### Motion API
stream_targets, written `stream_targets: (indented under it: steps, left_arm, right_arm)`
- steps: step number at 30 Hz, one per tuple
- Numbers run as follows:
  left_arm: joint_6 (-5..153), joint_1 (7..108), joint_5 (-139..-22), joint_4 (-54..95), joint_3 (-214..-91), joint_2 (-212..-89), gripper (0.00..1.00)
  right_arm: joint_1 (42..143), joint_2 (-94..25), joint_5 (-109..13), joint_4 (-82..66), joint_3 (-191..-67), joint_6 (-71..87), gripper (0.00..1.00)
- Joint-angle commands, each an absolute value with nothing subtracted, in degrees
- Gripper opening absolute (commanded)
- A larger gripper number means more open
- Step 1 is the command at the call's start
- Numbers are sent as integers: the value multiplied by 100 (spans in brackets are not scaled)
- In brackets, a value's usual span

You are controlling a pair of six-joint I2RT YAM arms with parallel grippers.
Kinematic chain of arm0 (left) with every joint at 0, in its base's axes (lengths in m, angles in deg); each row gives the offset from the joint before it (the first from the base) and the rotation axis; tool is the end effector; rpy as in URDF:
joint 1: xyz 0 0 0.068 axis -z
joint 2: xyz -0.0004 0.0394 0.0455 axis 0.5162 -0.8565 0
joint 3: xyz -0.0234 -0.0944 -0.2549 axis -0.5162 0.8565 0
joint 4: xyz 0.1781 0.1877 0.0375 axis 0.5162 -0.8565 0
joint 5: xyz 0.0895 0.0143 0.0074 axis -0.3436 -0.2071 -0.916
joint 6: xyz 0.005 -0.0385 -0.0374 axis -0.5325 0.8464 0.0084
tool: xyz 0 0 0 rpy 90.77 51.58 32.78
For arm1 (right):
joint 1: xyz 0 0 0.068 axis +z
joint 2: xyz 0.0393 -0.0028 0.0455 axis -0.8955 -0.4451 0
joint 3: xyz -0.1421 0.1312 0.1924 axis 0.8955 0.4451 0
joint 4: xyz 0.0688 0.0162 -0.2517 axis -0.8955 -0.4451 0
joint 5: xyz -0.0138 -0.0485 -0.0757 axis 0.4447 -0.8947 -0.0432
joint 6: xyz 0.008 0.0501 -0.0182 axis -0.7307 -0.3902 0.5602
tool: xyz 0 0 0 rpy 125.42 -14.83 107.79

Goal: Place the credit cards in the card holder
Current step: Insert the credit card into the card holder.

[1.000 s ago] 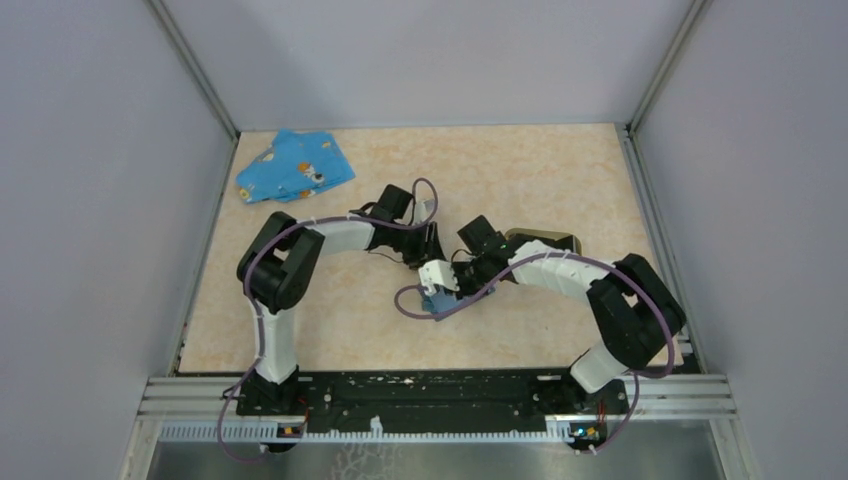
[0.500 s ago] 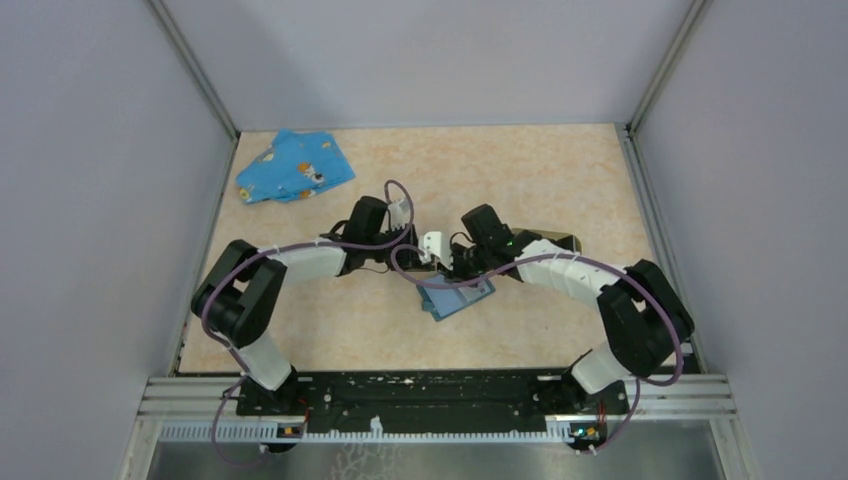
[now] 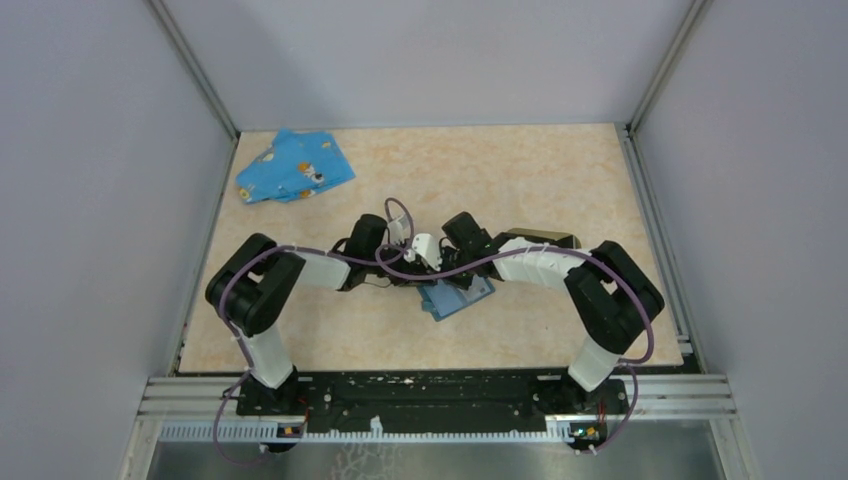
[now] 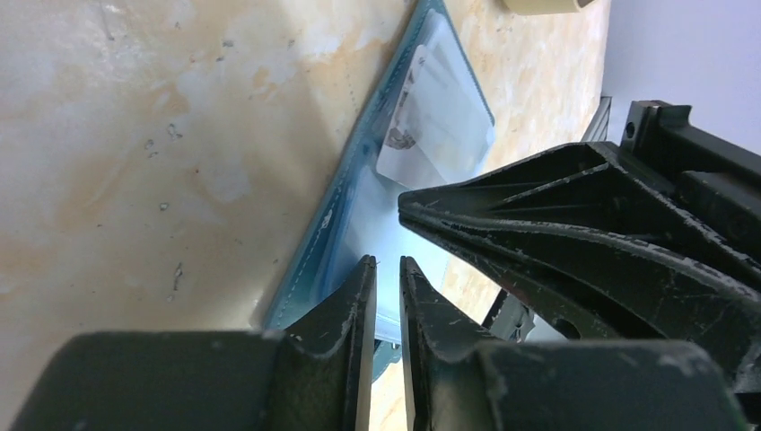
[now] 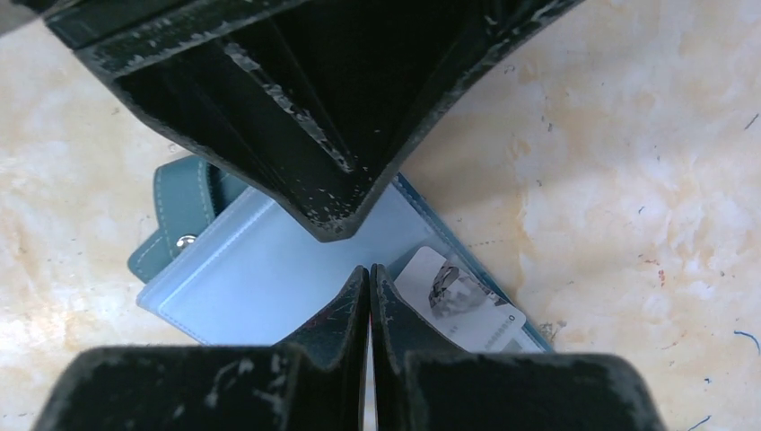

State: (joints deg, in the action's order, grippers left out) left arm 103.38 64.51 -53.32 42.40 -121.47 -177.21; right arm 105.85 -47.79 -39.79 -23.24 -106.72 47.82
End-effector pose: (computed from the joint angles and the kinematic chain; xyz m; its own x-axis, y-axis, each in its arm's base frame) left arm 0.2640 -0.1990 0.1244 -0.9288 -0.0310 -0.3693 0.2960 0.5375 -0.7896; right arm 0.2333 0.2254 0.1700 -0.1091 -0.8028 -0.5861 -0.9731 0.2066 -0.1019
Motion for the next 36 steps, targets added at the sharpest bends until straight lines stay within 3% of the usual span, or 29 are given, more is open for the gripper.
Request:
stream_targets:
  steps: [1,17,24,31,36]
  left_arm:
    - [10397,6484,-5315,4473,-12091,-17919,21]
    - [10479,6430,-5414,4685,-11619,-18277,19]
    - [10429,6426,-5257,4757,-11701,-18252,19]
    - [10475,6433,-5127,4953,-11652,-18348,19]
    - [10566,6434,-5090,5166,-11538,-18406,18]
  right_arm:
    - [10628,-4898,-4226,-2142,-10930,4660,0]
    - [10662,-4695,-5572,-1748,-10846,4324,0]
    - [10659,-4417,-3995,-2198,-10925,4459,0]
    - [10775,-4755,-3835,-2305,-11011,4421,5]
    - [11019,-4979,-5013,-1907,-10974,4177,10]
